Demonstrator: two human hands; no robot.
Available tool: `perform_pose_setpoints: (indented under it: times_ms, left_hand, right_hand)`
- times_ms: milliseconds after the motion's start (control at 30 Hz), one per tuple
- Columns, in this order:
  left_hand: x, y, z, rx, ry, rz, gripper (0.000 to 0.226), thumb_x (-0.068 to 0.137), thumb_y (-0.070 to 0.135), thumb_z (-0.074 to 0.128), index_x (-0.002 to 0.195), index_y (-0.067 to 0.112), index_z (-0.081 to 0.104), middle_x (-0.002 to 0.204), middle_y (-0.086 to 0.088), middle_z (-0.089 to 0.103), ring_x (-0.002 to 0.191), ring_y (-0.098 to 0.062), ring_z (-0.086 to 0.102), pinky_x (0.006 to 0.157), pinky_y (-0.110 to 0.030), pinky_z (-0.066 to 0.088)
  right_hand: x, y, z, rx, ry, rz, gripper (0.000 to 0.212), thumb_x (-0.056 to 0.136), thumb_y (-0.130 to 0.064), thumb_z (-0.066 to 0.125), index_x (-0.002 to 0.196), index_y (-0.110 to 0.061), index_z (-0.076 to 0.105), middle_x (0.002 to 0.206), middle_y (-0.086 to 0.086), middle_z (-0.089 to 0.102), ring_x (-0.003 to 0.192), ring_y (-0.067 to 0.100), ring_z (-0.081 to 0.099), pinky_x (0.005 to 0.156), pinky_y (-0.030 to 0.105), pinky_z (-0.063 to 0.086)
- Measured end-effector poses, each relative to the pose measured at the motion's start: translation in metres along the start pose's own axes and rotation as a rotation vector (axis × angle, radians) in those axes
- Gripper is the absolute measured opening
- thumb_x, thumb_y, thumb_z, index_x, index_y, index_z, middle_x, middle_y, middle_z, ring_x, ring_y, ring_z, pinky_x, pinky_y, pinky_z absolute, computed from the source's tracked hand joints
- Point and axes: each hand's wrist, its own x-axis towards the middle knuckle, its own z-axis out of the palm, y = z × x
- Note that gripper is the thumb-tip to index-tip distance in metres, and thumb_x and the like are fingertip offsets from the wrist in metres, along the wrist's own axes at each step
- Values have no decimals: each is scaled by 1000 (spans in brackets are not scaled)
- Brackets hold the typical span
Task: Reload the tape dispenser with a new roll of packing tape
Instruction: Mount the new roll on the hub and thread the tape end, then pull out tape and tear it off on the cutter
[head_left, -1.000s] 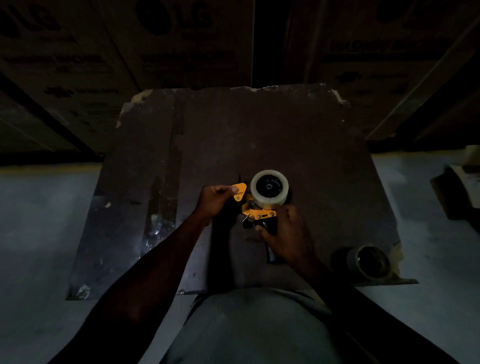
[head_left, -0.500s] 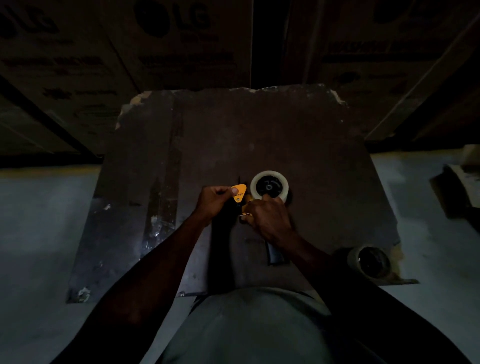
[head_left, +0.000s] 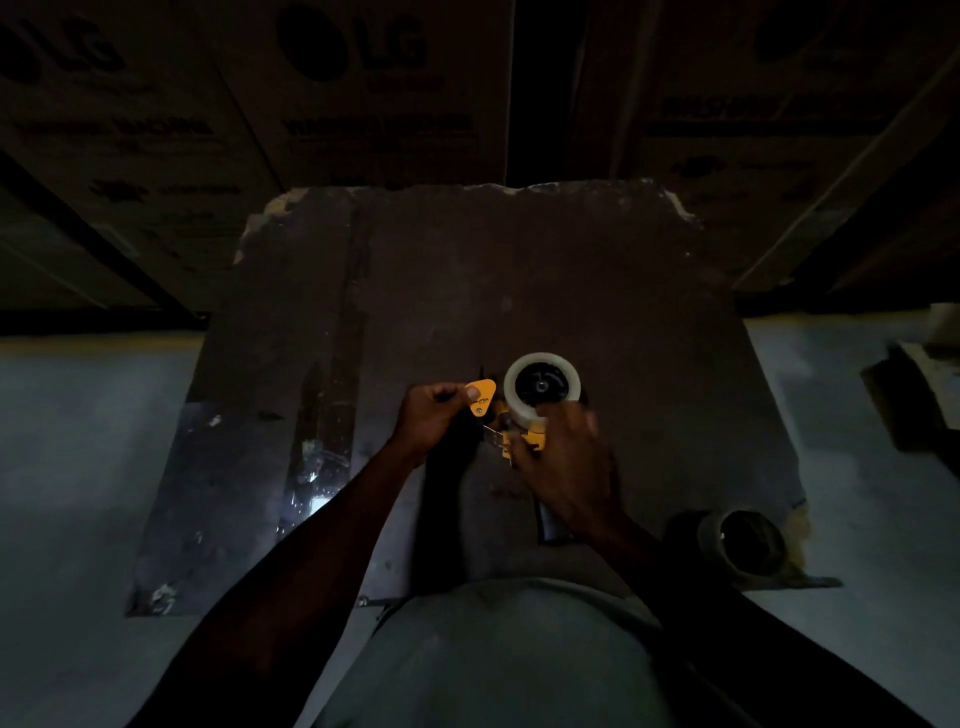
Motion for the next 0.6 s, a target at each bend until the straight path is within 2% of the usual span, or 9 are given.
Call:
perform_pose_setpoints:
  times_ms: [67,100,167,233,300,400,500,533,600]
  left_hand:
    - [-1,0,1,-3,12,7,22,86,8,71,104,-3,71,74,7,76,68,-1,69,68,-17,55]
    - [-1,1,0,-6,21,13,22,85,10,71,104,-2,71,82,0,76,73,-6,70,74,-22,57]
    - [-2,0,1,-23,28,18,24,85,11,72,105,-2,71,95,-14,74,84,-18,69,84,-33,56]
    - [-3,0,3,-58,47,0,20,84,8,72,102,-1,71,95,-16,73,84,-19,69,85,-35,56]
    - [-5,-1,7,-98,91,-8,12,83,4,73,94,6,71,87,-6,73,73,-8,70,76,-26,58]
    - [-9,-1,13,-209,173,-37,14,82,2,73,94,7,67,78,1,72,64,-3,69,62,-17,56]
    - [-13,-5,18,-349,247,-73,11,85,7,72,94,8,66,77,-1,69,62,-5,66,60,-19,54]
    - [-14,-8,19,-374,273,-101,6,86,12,72,89,11,68,76,-1,68,64,-9,63,60,-20,52]
    - [-16,-15,20,-404,361,-206,17,86,26,73,73,16,67,65,1,64,64,-15,58,55,-23,49]
  right_hand:
    - [-11,24,1,34,-107,121,49,82,-69,46,99,-26,61,102,1,62,100,25,57,78,39,48]
    - [-15,31,-3,138,-207,191,47,83,-70,48,87,-25,62,91,-2,64,91,22,61,73,36,48]
    - [-19,30,-15,564,-508,459,35,86,-54,63,69,-24,60,68,-6,62,63,13,63,56,26,46]
    - [-21,25,-21,1017,-798,753,16,90,-31,67,81,-18,67,69,1,68,55,12,65,48,23,50]
    - [-21,23,-15,1213,-934,867,9,91,-20,64,94,-12,68,76,8,70,60,19,67,53,28,55]
    - [-23,18,-4,1263,-894,850,13,93,-13,53,86,-12,64,67,6,62,54,18,57,53,30,49]
    - [-32,15,1,1214,-729,749,4,91,-10,53,91,-11,57,56,3,54,43,17,49,45,27,46]
    - [-37,18,2,1195,-694,729,3,92,-9,53,91,-10,56,54,3,54,41,17,48,43,26,45]
    - [-47,23,1,1174,-638,726,4,93,-7,52,90,-8,55,51,3,53,38,17,47,39,24,42]
